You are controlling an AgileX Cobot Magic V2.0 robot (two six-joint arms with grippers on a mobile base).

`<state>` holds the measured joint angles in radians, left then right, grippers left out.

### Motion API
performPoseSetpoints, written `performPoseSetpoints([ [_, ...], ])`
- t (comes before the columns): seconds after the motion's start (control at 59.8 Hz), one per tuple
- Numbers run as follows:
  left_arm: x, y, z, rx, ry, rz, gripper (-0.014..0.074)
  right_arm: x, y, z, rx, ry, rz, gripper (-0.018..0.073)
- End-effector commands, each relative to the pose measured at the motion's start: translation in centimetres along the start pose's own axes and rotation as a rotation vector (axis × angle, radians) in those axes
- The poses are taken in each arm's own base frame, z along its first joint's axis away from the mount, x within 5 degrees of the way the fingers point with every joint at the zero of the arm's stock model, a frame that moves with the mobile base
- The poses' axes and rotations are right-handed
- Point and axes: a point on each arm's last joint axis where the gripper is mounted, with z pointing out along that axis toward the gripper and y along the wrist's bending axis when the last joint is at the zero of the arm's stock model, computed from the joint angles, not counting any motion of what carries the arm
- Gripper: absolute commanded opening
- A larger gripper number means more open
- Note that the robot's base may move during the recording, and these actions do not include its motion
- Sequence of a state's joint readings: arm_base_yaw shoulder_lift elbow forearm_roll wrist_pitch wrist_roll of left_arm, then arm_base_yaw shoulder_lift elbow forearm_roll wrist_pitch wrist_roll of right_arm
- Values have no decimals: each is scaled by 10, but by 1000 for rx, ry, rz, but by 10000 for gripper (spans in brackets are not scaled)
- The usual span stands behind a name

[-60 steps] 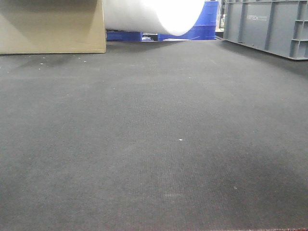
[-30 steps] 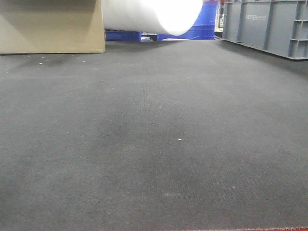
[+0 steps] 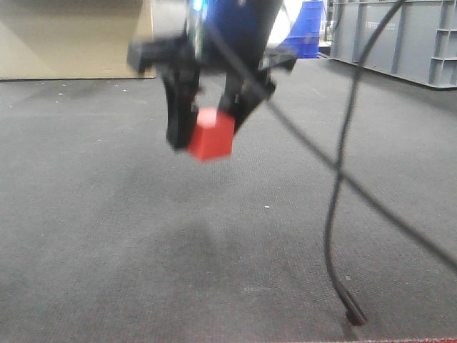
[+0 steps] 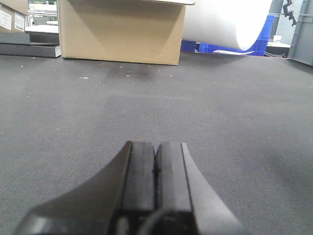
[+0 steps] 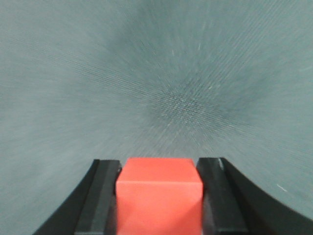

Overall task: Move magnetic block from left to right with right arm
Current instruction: 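Lower the red cube onto the felt and open the right gripper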

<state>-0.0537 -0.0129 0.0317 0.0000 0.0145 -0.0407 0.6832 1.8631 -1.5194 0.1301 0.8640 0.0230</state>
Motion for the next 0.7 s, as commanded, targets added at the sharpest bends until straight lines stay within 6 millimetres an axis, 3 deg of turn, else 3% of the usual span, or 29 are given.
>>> performPoseSetpoints([
  [0.0, -6, 0, -1, 2, -96, -6, -116, -14, 3, -18, -12, -108, -1, 160],
  [0.251, -6, 0, -1, 2, -96, -6, -116, -14, 0, 7, 2, -81, -2, 162],
  [0.435, -6, 0, -1, 2, -96, -6, -116, -13, -2, 14, 10, -62, -6, 192],
  [0.535, -6, 0, -1, 2, -96, -6, -116, -14, -1, 12, 9, -66, -7, 347],
  [0.652, -6, 0, -1, 2, -96, -6, -116, -15, -1, 9, 8, -64, -8, 646],
  [0.686, -6, 0, -1, 2, -96, -6, -116, -15, -1, 8, 8, -62, -8, 643],
])
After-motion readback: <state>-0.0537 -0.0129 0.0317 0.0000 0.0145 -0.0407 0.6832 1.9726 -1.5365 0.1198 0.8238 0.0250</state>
